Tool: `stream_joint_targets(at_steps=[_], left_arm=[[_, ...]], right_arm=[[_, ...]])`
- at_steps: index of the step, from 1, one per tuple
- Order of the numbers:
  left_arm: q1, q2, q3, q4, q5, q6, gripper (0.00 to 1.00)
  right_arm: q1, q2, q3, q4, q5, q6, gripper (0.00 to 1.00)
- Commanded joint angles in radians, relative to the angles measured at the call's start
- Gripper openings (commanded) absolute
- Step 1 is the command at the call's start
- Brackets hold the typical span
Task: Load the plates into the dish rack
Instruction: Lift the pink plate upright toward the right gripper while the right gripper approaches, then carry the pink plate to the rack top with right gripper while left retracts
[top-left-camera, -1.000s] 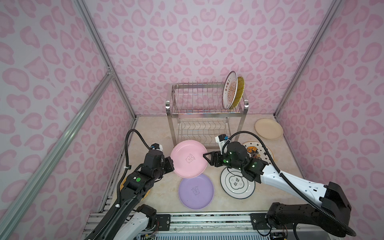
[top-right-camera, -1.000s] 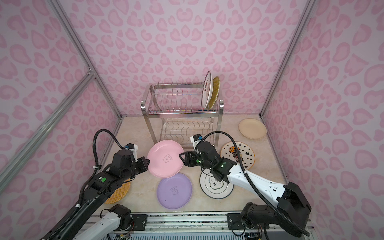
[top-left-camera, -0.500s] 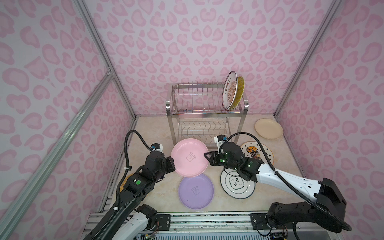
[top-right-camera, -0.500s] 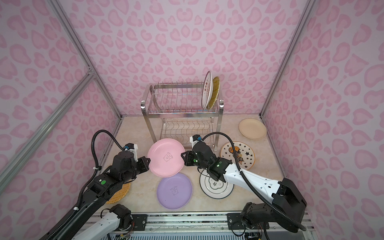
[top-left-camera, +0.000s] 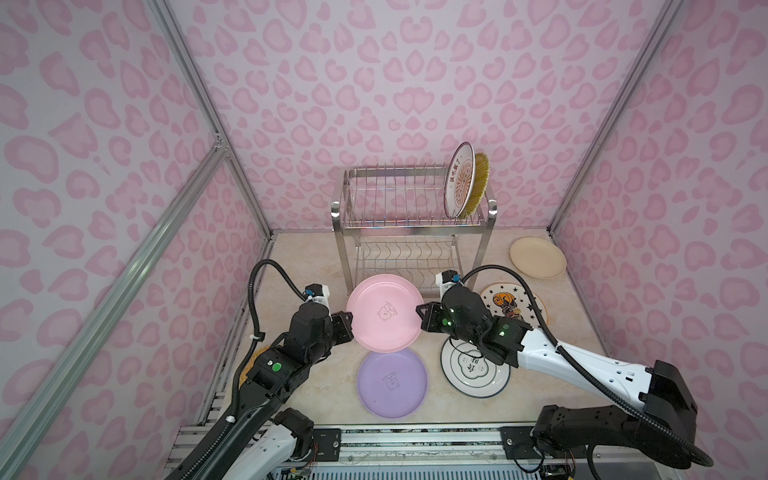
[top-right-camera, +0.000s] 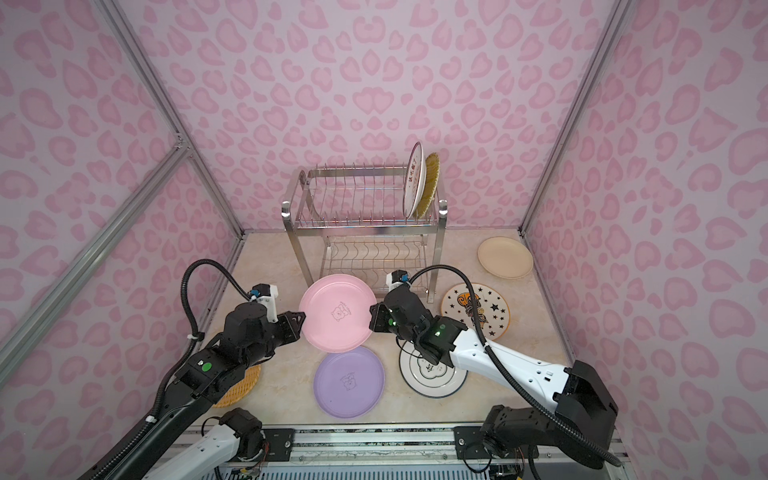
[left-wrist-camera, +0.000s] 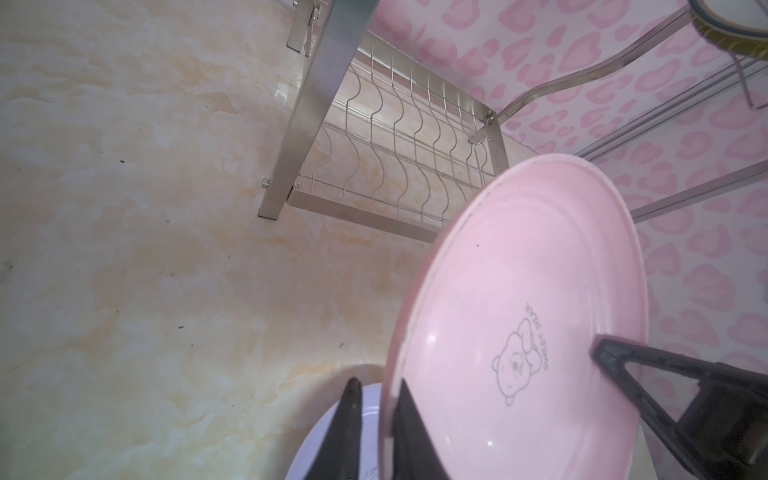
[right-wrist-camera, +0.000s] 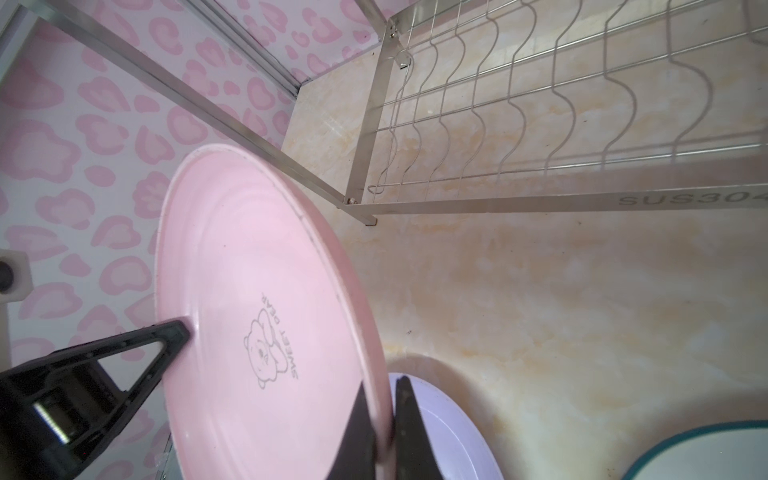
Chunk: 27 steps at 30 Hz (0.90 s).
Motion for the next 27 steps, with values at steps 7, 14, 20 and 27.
stream_joint_targets(at_steps=[7, 14, 20, 27], left_arm=[[0.002, -0.132, 0.078, 0.023, 0.051, 0.135, 0.97], [0.002, -0.418, 0.032, 0.042, 0.036, 0.254, 0.97], [0.003, -0.591, -0.039, 0.035, -0.026, 0.312, 0.97], [0.003, -0.601, -0.063, 0.009, -0.010, 0.315, 0.97]], right_arm=[[0.036, -0.115, 0.087, -0.174, 0.287, -0.078, 0.00], [0.061, -0.196, 0.195, -0.194, 0.337, -0.196, 0.00], [0.065, -0.140, 0.406, -0.224, 0.391, -0.301, 0.00], [0.064, 0.047, 0.806, -0.323, 0.528, -0.442, 0.00]])
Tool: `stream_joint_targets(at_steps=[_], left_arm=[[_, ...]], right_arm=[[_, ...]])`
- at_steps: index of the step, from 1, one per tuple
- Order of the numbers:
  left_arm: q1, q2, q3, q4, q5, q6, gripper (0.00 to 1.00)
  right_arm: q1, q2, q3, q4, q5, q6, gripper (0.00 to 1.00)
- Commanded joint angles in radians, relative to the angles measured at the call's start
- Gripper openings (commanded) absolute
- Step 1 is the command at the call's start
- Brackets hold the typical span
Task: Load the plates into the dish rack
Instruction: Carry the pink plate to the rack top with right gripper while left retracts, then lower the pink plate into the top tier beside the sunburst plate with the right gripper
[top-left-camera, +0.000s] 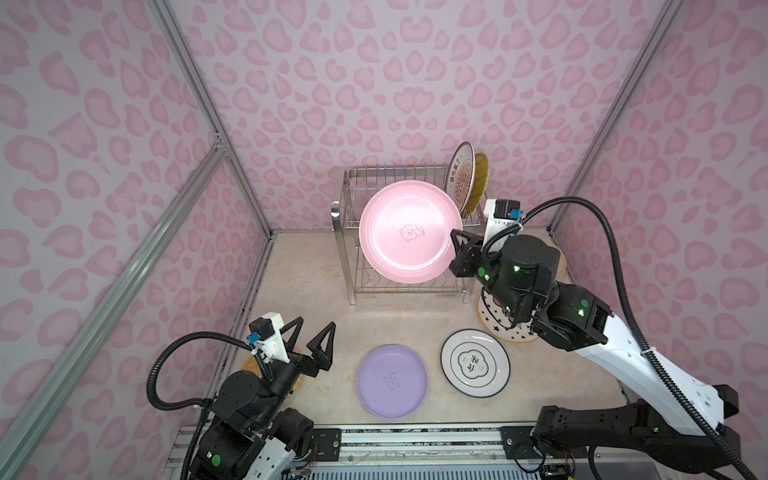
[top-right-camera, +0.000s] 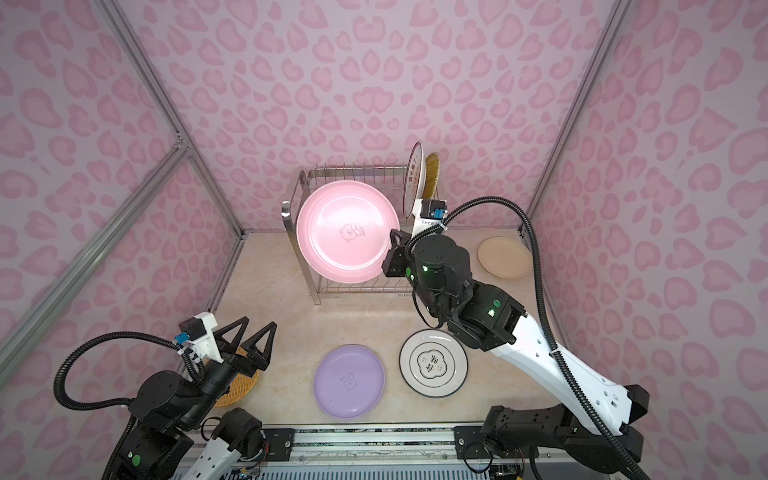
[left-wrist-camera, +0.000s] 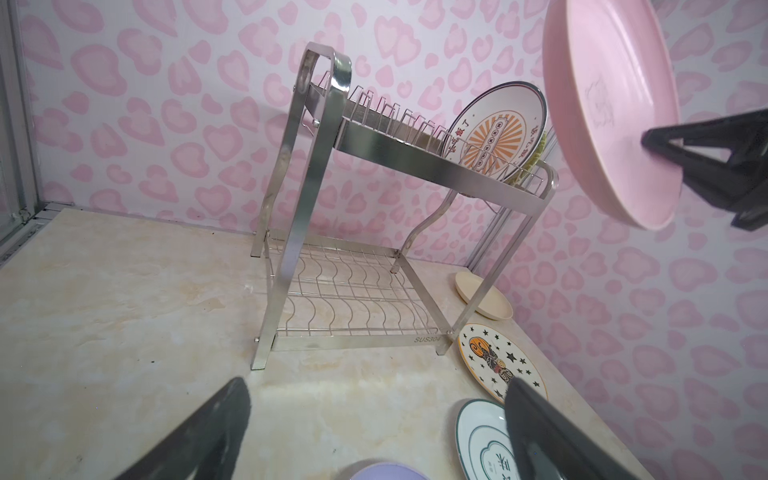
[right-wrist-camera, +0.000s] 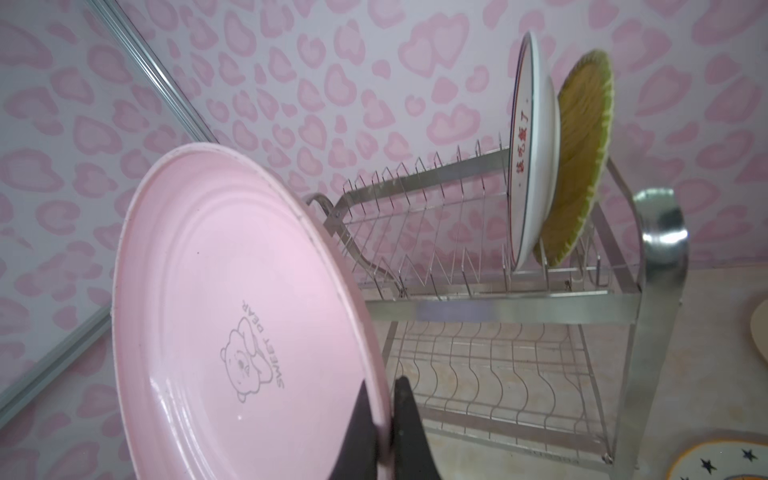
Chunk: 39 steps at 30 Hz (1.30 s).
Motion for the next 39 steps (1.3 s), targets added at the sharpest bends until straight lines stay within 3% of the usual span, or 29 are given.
stream_joint_targets(at_steps=[1, 5, 10, 14, 18, 24, 28, 32, 36, 39], left_arm=[[0.001, 0.012, 0.013, -0.009, 0.007, 0.022, 0.97], [0.001, 0.015, 0.009, -0.046, 0.008, 0.032, 0.97], [0.001, 0.026, 0.006, -0.055, 0.002, 0.040, 0.97], [0.001, 0.048, 0.010, -0.065, 0.010, 0.036, 0.97], [0.001, 0.061, 0.010, -0.064, 0.024, 0.038, 0.97], [0.001, 0.063, 0.010, -0.064, 0.026, 0.038, 0.97], [0.001, 0.065, 0.008, -0.064, 0.025, 0.039, 0.97], [0.001, 0.070, 0.008, -0.064, 0.027, 0.040, 0.97], [0.001, 0.073, 0.010, -0.065, 0.033, 0.042, 0.97], [0.001, 0.073, 0.010, -0.064, 0.036, 0.043, 0.97]], right_arm=[[-0.002, 0.085, 0.145, -0.057, 0.135, -0.113, 0.00], [-0.044, 0.261, 0.456, -0.203, 0.226, -0.184, 0.00], [-0.081, 0.437, 0.734, -0.259, 0.399, -0.317, 0.00], [-0.123, 0.517, 0.836, -0.279, 0.462, -0.367, 0.00], [-0.142, 0.548, 0.830, -0.213, 0.549, -0.444, 0.00], [-0.145, 0.597, 0.798, -0.015, 0.685, -0.642, 0.00], [-0.142, 0.650, 0.788, 0.198, 0.777, -0.855, 0.00], [-0.142, 0.697, 0.785, 0.388, 0.812, -1.035, 0.00], [-0.149, 0.759, 0.798, 0.671, 0.852, -1.296, 0.00], [-0.160, 0.817, 0.866, 0.703, 0.865, -1.364, 0.00]])
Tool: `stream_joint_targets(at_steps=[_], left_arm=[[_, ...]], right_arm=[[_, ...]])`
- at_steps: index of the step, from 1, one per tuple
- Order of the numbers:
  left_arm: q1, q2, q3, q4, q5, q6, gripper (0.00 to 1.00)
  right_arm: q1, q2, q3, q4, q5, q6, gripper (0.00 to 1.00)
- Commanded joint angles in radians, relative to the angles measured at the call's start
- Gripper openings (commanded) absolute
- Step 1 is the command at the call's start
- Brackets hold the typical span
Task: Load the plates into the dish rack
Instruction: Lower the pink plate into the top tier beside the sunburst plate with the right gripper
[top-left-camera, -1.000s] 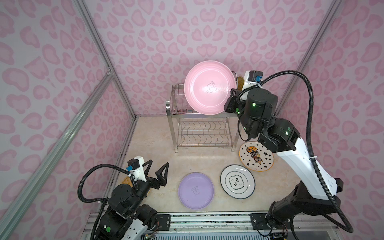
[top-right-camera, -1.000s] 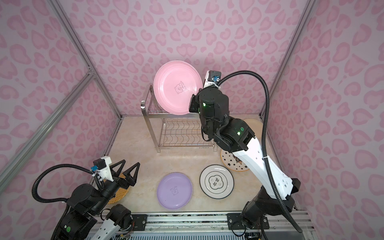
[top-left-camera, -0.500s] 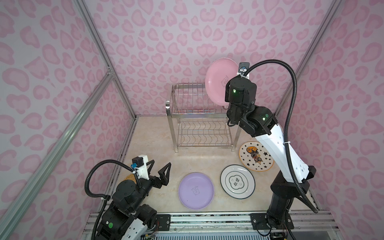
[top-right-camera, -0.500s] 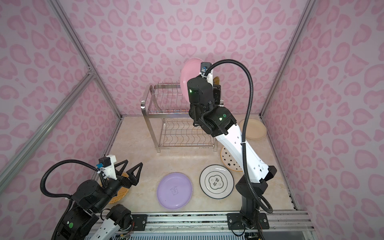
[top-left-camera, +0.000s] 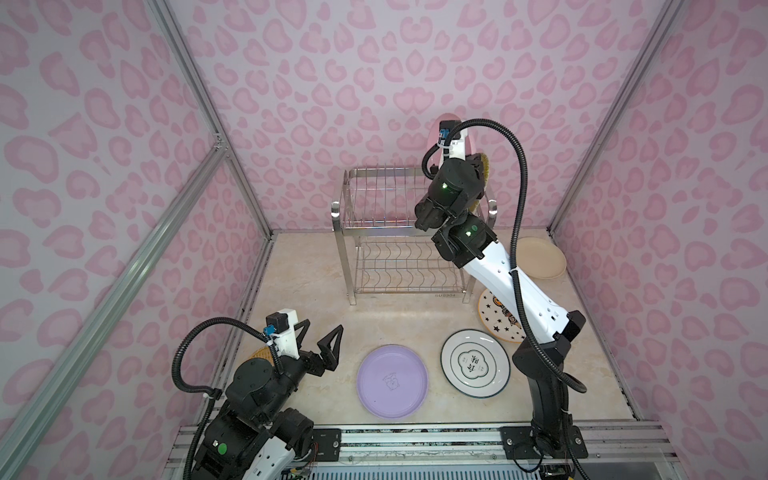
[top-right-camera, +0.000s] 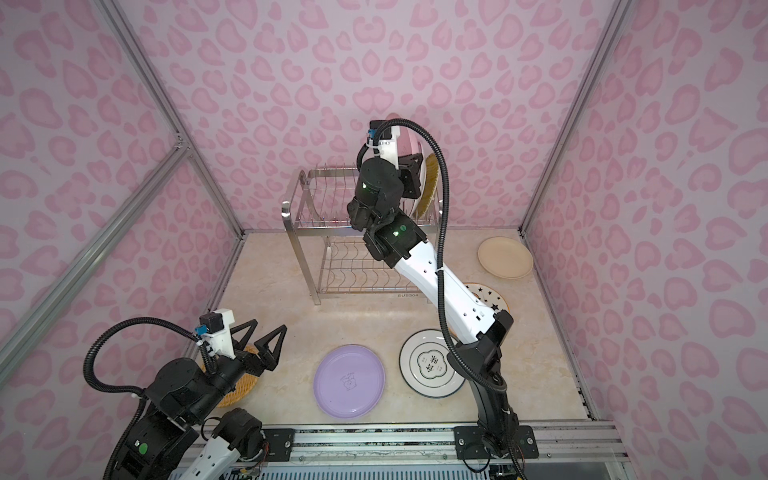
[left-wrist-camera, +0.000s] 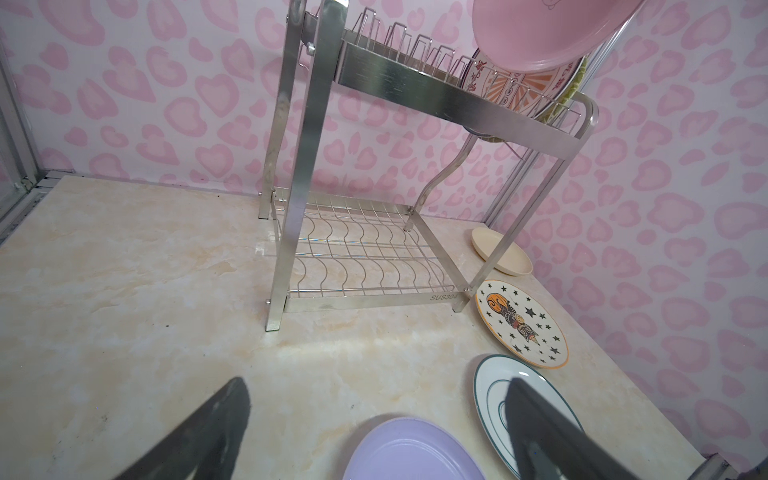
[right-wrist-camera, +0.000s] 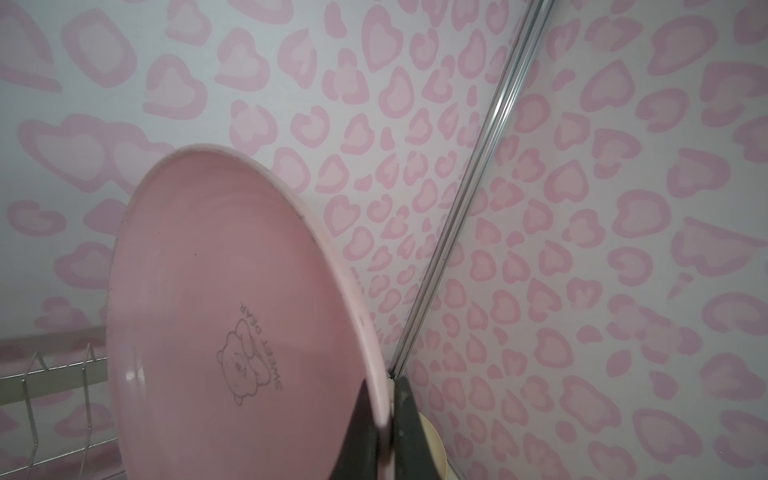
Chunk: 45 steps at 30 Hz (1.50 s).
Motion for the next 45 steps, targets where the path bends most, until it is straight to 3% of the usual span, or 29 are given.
stream_joint_targets(at_steps=[1, 5, 10, 18, 20, 25, 33, 40, 45], left_arm=[[0.001, 0.003, 0.006, 0.002, 0.010, 0.011, 0.97], [0.001, 0.003, 0.006, 0.002, 0.013, 0.009, 0.97], [0.003, 0.001, 0.006, 0.004, 0.017, 0.012, 0.97], [0.009, 0.004, 0.006, 0.005, 0.021, 0.012, 0.97], [0.012, 0.006, 0.006, 0.007, 0.026, 0.012, 0.97], [0.019, 0.015, 0.005, 0.010, 0.045, 0.012, 0.97], [0.027, 0.019, 0.001, 0.019, 0.081, 0.012, 0.97], [0.041, 0.024, 0.003, 0.021, 0.100, 0.014, 0.97], [0.053, 0.026, 0.003, 0.025, 0.116, 0.014, 0.97]], right_arm=[[-0.012, 0.042, 0.051, 0.160, 0.041, -0.155, 0.00], [-0.036, 0.057, 0.066, 0.092, 0.037, -0.113, 0.00], [-0.060, 0.059, 0.070, -0.076, 0.009, 0.025, 0.00], [-0.072, 0.121, 0.135, -0.093, 0.007, 0.012, 0.00], [-0.072, 0.147, 0.163, -0.080, 0.014, -0.018, 0.00], [-0.070, 0.203, 0.167, 0.147, 0.056, -0.232, 0.00], [-0.067, 0.274, 0.188, 0.370, 0.087, -0.426, 0.00], [-0.068, 0.292, 0.218, 0.483, 0.075, -0.527, 0.00], [-0.089, 0.283, 0.216, 0.464, 0.071, -0.526, 0.00]])
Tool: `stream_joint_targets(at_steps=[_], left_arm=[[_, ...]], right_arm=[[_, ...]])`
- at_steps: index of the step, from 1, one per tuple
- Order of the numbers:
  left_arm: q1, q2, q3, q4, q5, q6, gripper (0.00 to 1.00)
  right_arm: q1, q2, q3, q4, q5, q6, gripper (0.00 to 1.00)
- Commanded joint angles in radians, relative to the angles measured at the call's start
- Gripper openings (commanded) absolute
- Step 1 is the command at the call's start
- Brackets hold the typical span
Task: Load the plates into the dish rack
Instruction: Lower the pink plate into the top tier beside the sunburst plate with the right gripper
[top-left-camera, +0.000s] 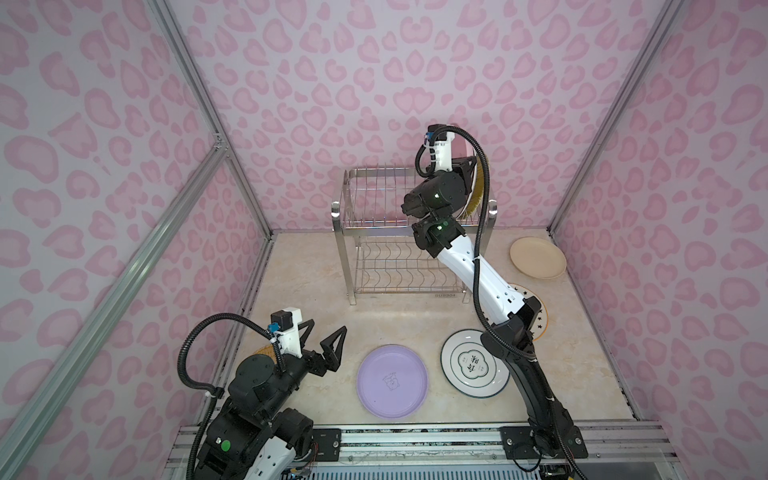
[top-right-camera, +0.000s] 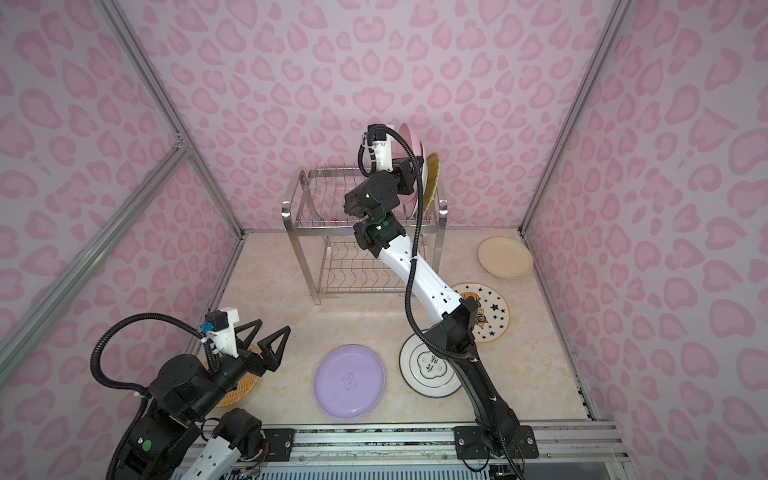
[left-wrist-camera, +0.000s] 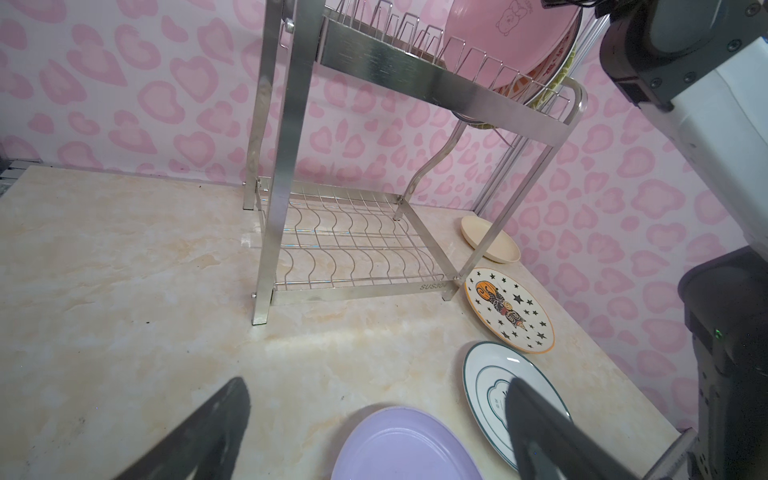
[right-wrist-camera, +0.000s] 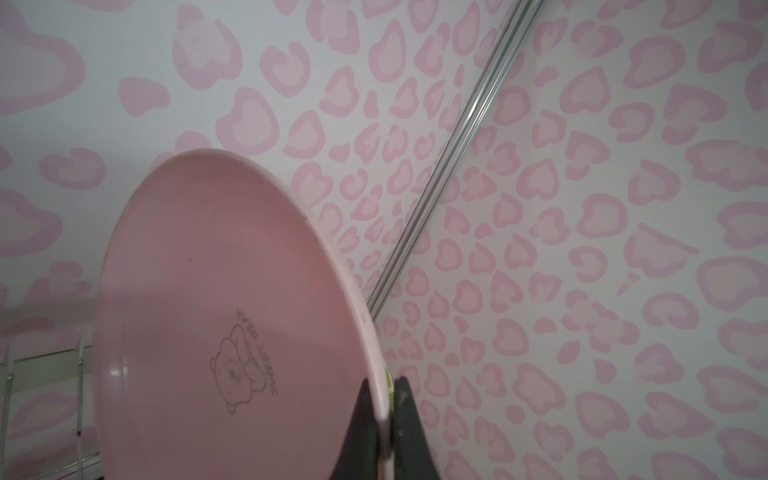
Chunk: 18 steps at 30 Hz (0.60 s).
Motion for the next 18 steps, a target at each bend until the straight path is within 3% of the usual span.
stream_joint_targets(at_steps=[1, 18], left_arm=[[0.010, 0.003, 0.001, 0.024, 0.028, 0.009, 0.97], [0.063, -0.005, -0.002, 0.043, 0.085, 0.011, 0.97]], right_arm=[[-0.008, 0.000, -0.005, 0.050, 0.000, -0.038, 0.00], [-0.014, 0.064, -0.014, 0.099, 0.019, -0.096, 0.00]])
